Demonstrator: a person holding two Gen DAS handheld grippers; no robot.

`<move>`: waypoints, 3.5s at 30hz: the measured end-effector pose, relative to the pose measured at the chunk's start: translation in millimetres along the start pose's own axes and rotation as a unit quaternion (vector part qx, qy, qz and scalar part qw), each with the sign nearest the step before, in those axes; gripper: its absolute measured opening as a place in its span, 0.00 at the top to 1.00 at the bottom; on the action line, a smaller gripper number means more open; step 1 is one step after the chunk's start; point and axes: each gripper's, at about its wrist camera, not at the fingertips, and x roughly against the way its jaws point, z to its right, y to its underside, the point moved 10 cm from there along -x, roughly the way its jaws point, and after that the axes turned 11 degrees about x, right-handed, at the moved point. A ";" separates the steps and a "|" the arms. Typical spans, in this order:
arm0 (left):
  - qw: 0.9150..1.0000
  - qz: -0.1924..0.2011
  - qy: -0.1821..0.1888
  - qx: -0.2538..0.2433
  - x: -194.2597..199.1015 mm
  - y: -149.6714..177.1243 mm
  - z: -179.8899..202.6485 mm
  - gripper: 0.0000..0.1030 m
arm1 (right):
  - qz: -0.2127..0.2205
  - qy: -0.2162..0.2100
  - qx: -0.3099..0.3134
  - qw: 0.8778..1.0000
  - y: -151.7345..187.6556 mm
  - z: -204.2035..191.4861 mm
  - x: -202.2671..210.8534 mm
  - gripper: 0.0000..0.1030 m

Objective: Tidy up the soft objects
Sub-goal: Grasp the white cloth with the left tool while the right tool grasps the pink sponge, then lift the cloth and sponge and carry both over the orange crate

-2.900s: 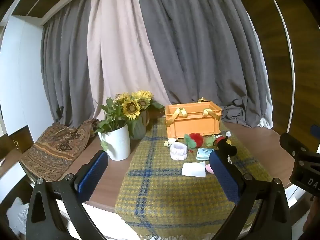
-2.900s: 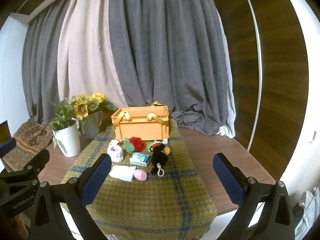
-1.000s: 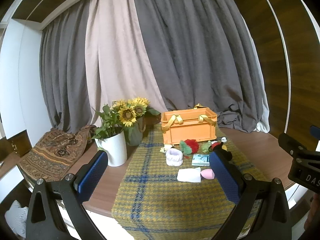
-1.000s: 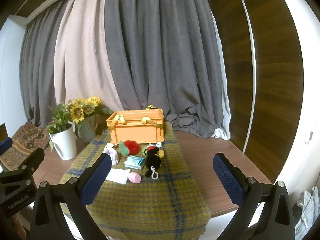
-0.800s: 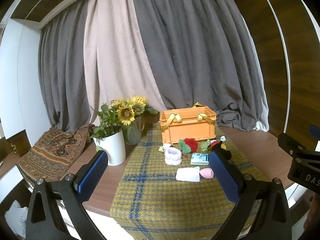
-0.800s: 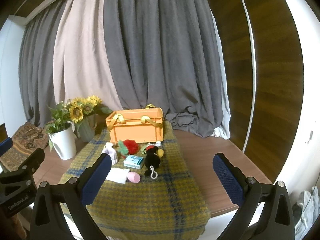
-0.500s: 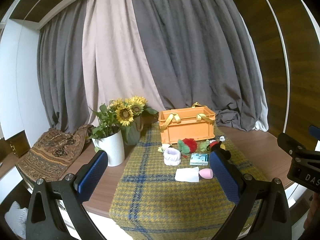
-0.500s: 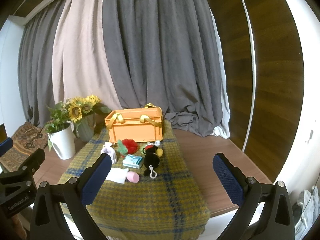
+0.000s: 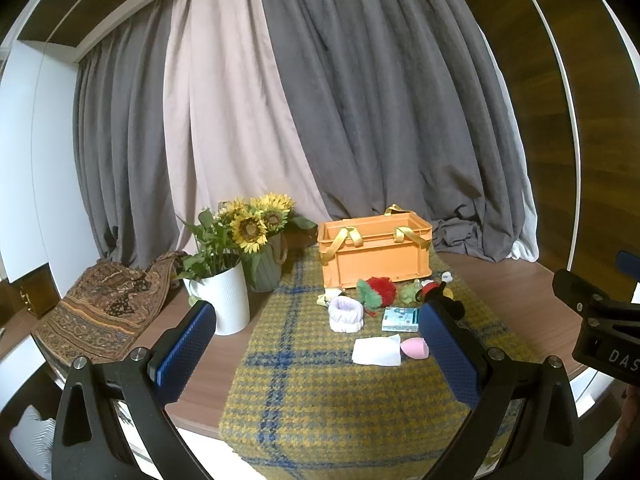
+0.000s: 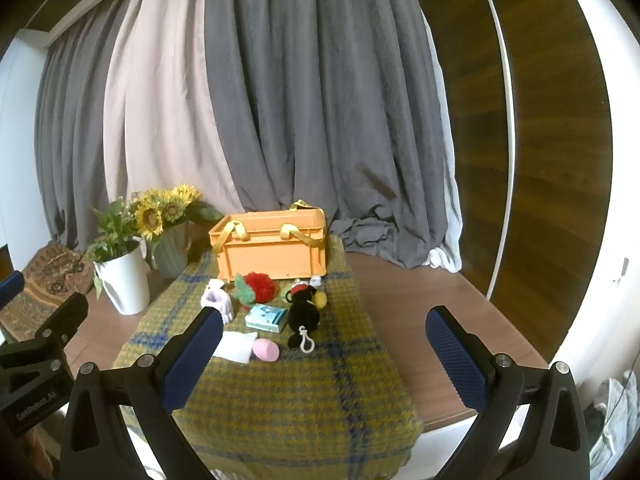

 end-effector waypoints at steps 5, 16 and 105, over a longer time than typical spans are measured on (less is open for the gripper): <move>1.000 -0.013 0.004 -0.005 -11.6 4.5 -0.3 0.00 | -0.010 -0.005 0.002 1.000 -0.3 -6.3 -7.4 0.00; 0.996 -0.075 0.024 -0.031 -65.2 30.8 -3.1 0.02 | -0.061 -0.041 -0.001 0.997 14.0 -34.8 -56.0 0.00; 0.965 -0.208 0.162 0.019 -283.5 44.3 47.5 0.93 | -0.154 -0.194 0.024 0.968 8.9 -107.3 -270.8 0.61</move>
